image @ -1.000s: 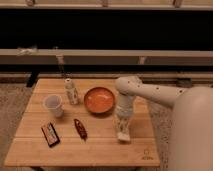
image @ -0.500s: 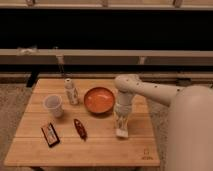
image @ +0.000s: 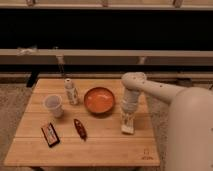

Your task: Wipe the white sponge on the table

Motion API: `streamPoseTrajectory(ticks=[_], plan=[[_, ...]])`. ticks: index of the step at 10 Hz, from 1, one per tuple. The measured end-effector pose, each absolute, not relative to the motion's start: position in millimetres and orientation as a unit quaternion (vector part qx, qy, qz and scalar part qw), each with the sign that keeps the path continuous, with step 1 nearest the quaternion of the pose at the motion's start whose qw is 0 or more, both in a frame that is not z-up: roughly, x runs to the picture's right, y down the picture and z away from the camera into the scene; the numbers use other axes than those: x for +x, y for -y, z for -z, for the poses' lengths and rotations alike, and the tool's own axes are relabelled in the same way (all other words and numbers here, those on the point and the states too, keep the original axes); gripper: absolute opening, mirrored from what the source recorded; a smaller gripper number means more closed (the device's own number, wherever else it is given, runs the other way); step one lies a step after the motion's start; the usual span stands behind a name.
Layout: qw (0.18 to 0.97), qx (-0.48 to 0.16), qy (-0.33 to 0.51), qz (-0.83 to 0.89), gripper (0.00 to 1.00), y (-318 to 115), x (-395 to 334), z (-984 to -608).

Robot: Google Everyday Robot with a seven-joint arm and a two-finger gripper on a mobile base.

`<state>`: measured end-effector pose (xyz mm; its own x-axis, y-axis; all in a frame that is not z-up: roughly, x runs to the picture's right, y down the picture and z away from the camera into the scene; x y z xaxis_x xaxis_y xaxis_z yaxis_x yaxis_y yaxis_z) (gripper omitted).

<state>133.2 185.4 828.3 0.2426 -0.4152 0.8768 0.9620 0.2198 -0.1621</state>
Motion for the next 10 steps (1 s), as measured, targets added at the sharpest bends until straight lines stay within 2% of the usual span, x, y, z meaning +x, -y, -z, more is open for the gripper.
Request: streamPoseTrajectory(ticks=[10], plan=[[0.753, -0.403, 0.295, 0.429, 0.00, -176.6, 229.0, -828.5]])
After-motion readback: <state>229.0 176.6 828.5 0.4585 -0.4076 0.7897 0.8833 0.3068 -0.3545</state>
